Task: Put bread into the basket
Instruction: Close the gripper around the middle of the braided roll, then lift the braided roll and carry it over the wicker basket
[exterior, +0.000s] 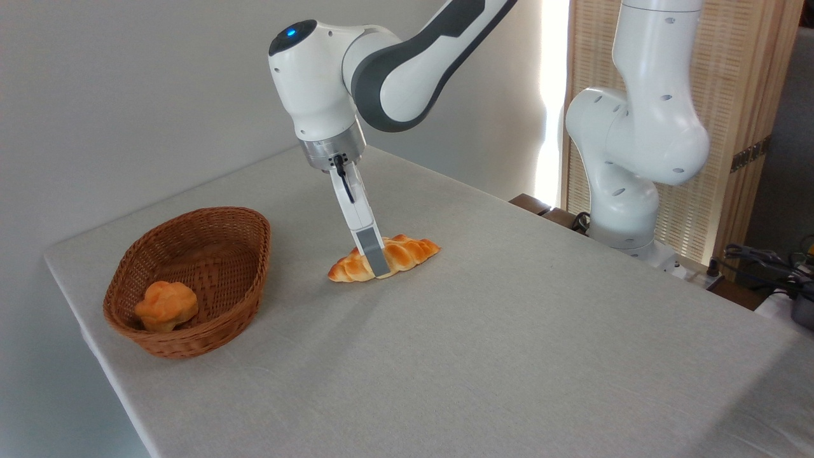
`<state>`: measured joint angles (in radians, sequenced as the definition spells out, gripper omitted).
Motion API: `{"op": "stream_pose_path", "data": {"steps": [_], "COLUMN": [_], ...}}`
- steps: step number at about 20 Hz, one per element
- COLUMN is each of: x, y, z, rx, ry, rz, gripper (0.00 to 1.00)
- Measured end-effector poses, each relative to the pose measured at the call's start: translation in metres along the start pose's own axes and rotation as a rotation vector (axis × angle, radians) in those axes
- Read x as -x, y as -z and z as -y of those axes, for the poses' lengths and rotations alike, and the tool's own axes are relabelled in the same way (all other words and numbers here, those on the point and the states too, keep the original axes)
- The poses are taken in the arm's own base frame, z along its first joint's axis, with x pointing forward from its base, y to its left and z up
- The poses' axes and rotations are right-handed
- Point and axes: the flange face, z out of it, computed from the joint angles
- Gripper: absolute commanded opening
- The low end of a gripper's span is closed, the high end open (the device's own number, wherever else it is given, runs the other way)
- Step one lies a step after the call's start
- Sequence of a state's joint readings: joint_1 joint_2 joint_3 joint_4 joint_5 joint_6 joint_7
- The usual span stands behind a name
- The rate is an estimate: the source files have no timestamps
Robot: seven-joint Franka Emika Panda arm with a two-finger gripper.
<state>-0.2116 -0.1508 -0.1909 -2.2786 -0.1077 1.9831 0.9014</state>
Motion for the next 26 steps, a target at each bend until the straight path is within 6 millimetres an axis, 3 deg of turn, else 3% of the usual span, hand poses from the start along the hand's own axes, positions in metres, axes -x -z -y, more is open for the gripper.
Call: {"op": "stream_pose_path", "data": {"steps": [12, 17, 22, 26], "x": [0.000, -0.004, -0.012, -0.039], "y": [-0.001, 0.010, 0.047, 0.112], "z": [0.000, 0.002, 0.005, 0.027], "rx": [0.001, -0.010, 0.003, -0.044], "ry": [0.000, -0.002, -0.012, -0.028], "rz": [0.001, -0.010, -0.008, -0.085], "gripper": [0.24, 0.24, 0.25, 0.29]}}
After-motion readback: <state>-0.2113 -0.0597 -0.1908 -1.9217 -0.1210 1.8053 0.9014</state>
